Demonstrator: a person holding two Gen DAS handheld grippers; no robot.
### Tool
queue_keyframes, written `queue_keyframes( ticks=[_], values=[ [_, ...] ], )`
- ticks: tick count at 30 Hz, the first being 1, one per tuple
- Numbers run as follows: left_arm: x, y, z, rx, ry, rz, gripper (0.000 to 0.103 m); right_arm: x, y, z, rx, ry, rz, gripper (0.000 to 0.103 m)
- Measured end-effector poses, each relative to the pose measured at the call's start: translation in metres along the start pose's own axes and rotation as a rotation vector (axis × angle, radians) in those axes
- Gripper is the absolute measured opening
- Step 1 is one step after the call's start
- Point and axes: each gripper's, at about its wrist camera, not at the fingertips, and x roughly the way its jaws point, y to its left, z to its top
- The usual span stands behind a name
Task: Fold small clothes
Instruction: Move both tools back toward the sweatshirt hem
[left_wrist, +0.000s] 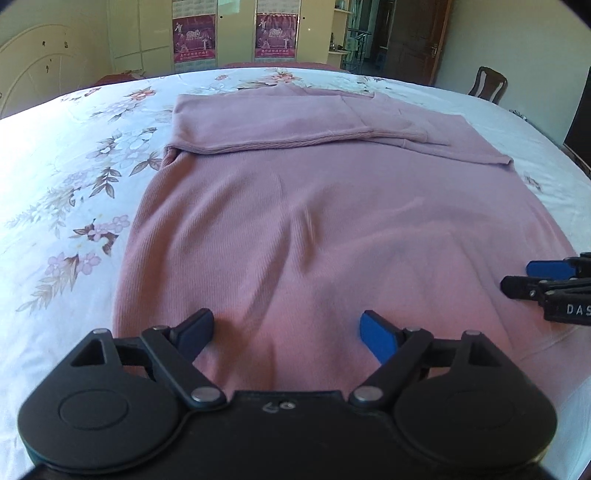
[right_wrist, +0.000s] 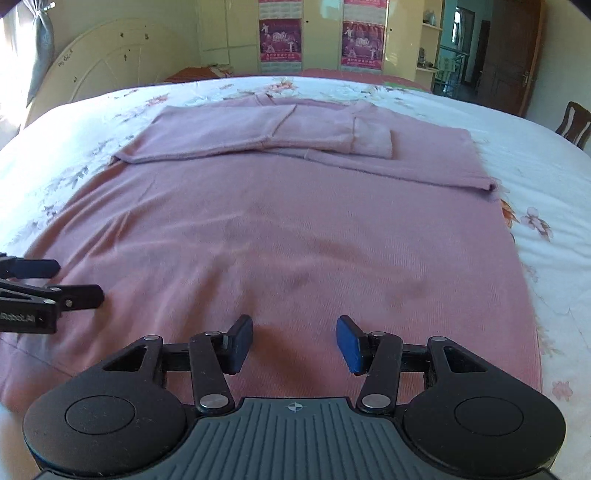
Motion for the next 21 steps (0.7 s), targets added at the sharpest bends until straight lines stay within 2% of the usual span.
queue_keyframes(
  ticks=[7, 12, 16, 21],
  values=[
    [-0.012, 0.006, -0.011, -0.007, 0.004, 0.021, 0.088, -0.023, -0.031, -0.024, 0.053, -0.002, -0.074, 0.05],
    [-0.018, 0.003, -0.015, -0.016, 0.01, 0.043, 0.088, -0.031, -0.028, -0.033, 0.054, -0.011, -0.089, 0.05],
    [-0.023, 0.0, -0.016, -0.031, 0.02, 0.043, 0.09, -0.041, -0.021, -0.03, 0.097, -0.036, -0.048, 0.05],
    [-0.032, -0.008, -0.019, -0.033, 0.016, 0.022, 0.091, -0.053, 0.005, -0.026, 0.059, -0.069, 0.012, 0.05]
  ],
)
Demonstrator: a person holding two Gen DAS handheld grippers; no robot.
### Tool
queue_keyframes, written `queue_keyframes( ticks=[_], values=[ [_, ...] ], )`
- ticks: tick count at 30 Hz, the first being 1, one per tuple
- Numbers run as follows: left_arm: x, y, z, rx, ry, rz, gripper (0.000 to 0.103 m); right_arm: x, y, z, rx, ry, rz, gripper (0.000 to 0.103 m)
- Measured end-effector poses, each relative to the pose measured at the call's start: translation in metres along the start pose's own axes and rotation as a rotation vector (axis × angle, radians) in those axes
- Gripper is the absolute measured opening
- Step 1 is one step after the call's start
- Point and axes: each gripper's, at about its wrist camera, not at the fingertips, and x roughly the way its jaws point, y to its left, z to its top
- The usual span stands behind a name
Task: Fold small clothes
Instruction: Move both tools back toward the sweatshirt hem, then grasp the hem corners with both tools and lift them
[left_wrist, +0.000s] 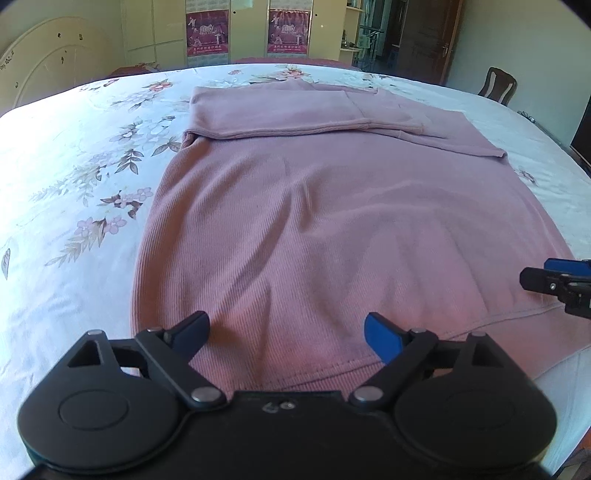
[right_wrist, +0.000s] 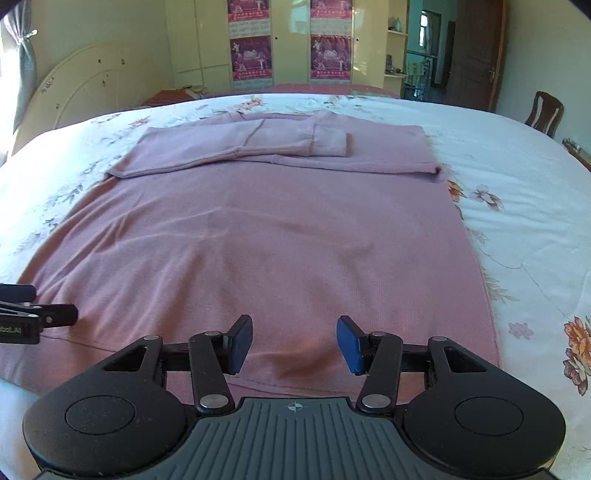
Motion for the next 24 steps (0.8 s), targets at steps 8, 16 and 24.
queue_keyframes(
  ticks=[8, 16, 24],
  values=[
    [-0.003, -0.006, -0.014, 0.007, 0.004, 0.015, 0.094, 0.005, 0.011, -0.018, -0.026, 0.041, 0.004, 0.05],
    [-0.025, 0.005, -0.022, -0.026, 0.006, 0.012, 0.094, -0.028, -0.009, -0.025, 0.003, 0.019, -0.027, 0.05],
    [-0.047, 0.033, -0.037, -0.102, 0.0, 0.068, 0.095, -0.056, -0.046, -0.045, 0.073, 0.035, -0.123, 0.052]
  ],
)
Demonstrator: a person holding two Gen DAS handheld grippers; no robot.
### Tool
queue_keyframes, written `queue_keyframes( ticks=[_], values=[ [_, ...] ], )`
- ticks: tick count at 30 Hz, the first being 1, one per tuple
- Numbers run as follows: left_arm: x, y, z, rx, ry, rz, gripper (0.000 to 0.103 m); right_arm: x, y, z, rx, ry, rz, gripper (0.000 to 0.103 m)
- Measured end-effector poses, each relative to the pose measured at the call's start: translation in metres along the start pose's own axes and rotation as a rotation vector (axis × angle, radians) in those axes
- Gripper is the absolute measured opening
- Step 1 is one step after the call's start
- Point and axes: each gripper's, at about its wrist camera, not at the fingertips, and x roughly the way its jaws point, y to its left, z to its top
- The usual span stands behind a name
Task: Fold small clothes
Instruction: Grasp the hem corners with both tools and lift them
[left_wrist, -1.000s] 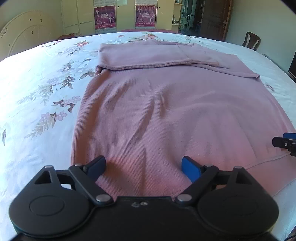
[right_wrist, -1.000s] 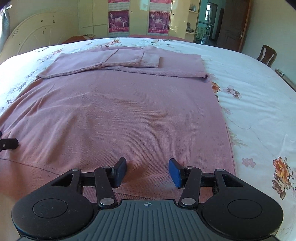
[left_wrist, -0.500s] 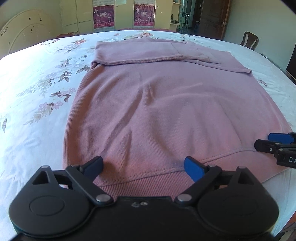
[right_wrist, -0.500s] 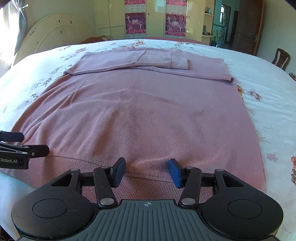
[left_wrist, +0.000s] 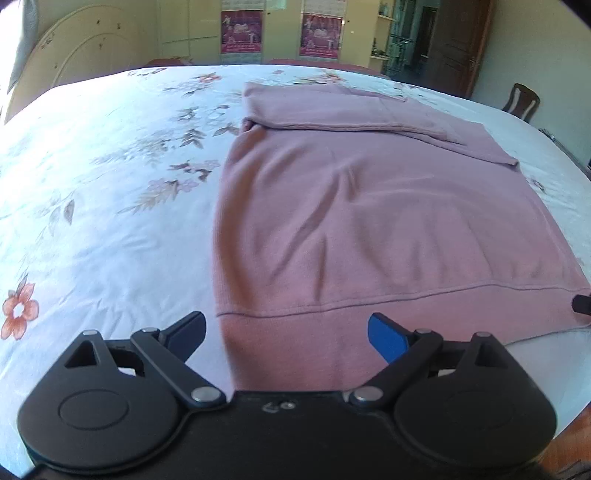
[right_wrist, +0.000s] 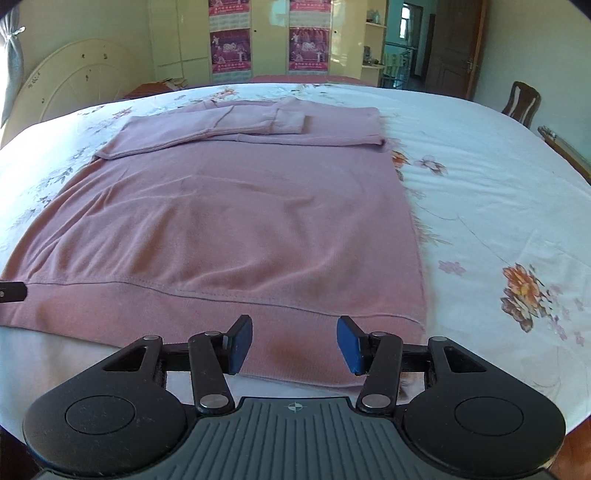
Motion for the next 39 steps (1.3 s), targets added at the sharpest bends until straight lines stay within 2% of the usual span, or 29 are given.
queue_keyframes(
  ticks=[1, 3, 5, 8, 10, 11, 12, 13, 14, 15, 18, 19, 20, 21, 22, 30, 34, 39],
  values=[
    [0.001, 0.007, -0.001, -0.029, 0.011, 0.008, 0.096, -0.001, -0.007, -0.001, 0.022, 0.002, -0.015, 0.067],
    [0.005, 0.016, -0.002, -0.077, 0.034, 0.017, 0.096, -0.003, -0.019, -0.001, 0.06, -0.012, -0.04, 0.09],
    [0.009, 0.022, -0.004, -0.108, 0.054, 0.009, 0.096, -0.004, -0.027, -0.001, 0.072, -0.013, -0.053, 0.09],
    [0.011, 0.02, -0.007, -0.091, 0.05, -0.008, 0.093, 0.004, -0.035, -0.003, 0.086, 0.014, -0.078, 0.09],
    [0.012, 0.019, -0.009, -0.101, 0.045, -0.037, 0.086, 0.01, -0.041, -0.006, 0.126, 0.041, -0.058, 0.089],
    [0.012, 0.019, -0.01, -0.103, 0.037, -0.045, 0.083, 0.012, -0.045, -0.008, 0.156, 0.053, -0.035, 0.084],
    [0.011, 0.018, -0.01, -0.102, 0.029, -0.056, 0.073, 0.014, -0.047, -0.01, 0.178, 0.062, -0.013, 0.066],
    [0.011, 0.018, -0.011, -0.108, 0.023, -0.073, 0.061, 0.013, -0.048, -0.012, 0.196, 0.06, -0.004, 0.057],
    [0.011, 0.018, -0.011, -0.118, 0.021, -0.092, 0.054, 0.012, -0.047, -0.012, 0.203, 0.055, 0.001, 0.053],
    [0.011, 0.019, -0.01, -0.124, 0.023, -0.102, 0.044, 0.012, -0.046, -0.011, 0.209, 0.057, 0.013, 0.043],
    [0.012, 0.018, -0.007, -0.128, 0.033, -0.126, 0.033, 0.012, -0.042, -0.009, 0.217, 0.069, 0.02, 0.041],
    [0.013, 0.017, -0.006, -0.129, 0.039, -0.139, 0.026, 0.012, -0.041, -0.009, 0.214, 0.072, 0.021, 0.037],
    [0.014, 0.017, -0.004, -0.131, 0.049, -0.155, 0.021, 0.012, -0.04, -0.008, 0.212, 0.073, 0.028, 0.031],
    [0.015, 0.017, -0.002, -0.132, 0.058, -0.173, 0.012, 0.012, -0.04, -0.008, 0.222, 0.075, 0.047, 0.013],
    [0.016, 0.016, 0.001, -0.133, 0.063, -0.189, 0.01, 0.011, -0.04, -0.007, 0.239, 0.073, 0.067, 0.009],
    [-0.007, 0.004, 0.039, -0.067, -0.095, -0.258, 0.009, -0.01, -0.035, 0.019, 0.225, -0.033, 0.109, 0.009],
    [-0.01, 0.0, 0.067, -0.056, -0.18, -0.259, 0.009, -0.018, -0.038, 0.047, 0.218, -0.116, 0.121, 0.009],
    [-0.006, -0.002, 0.101, -0.067, -0.254, -0.239, 0.009, -0.012, -0.04, 0.088, 0.186, -0.18, 0.135, 0.009]
  ],
)
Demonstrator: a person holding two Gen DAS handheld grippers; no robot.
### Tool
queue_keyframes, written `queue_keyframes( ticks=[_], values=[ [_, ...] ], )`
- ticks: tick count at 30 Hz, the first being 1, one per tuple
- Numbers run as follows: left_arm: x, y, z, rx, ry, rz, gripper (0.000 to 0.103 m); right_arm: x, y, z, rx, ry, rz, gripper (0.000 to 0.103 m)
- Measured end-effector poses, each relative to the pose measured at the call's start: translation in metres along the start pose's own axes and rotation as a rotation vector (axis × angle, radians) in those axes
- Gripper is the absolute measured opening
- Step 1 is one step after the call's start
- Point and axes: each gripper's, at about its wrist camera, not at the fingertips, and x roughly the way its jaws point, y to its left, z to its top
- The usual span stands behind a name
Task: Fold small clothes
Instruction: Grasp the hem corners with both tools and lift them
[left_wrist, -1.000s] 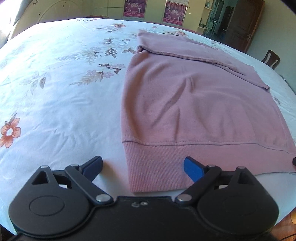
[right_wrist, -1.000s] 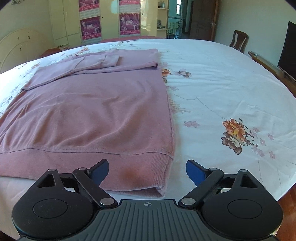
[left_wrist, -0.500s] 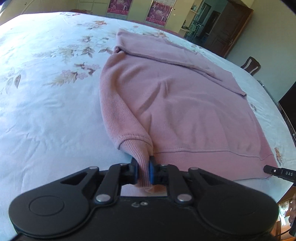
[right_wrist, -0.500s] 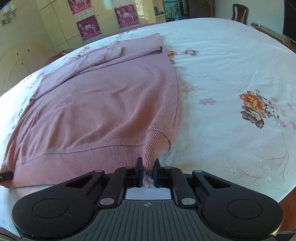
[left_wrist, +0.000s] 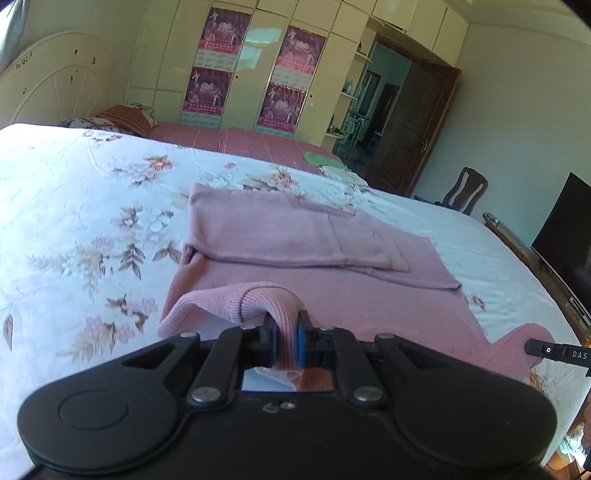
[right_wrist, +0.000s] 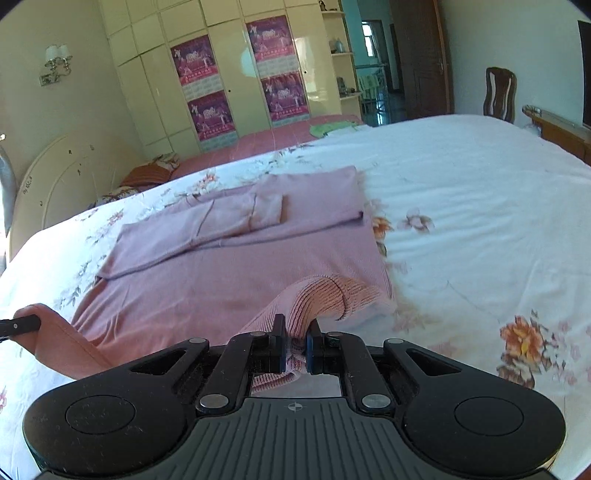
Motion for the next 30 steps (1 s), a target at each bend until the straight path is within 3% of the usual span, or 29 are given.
queue_keyframes(
  ticks=[7, 19, 23, 30],
  values=[
    [0.038, 0.001, 0.042, -0.026, -0.074, 0.018, 0.009, 0.038, -0.002, 0.055, 0.007, -0.071, 0.026, 0.009],
    [0.123, 0.007, 0.117, -0.077, -0.176, 0.072, 0.009, 0.144, -0.02, 0.159, 0.075, -0.128, 0.088, 0.009],
    [0.162, 0.014, 0.132, -0.109, -0.152, 0.098, 0.009, 0.188, -0.027, 0.179, 0.096, -0.094, 0.09, 0.009],
    [0.232, 0.028, 0.142, -0.128, -0.02, 0.172, 0.01, 0.264, -0.046, 0.192, 0.143, 0.038, 0.083, 0.009]
  ],
)
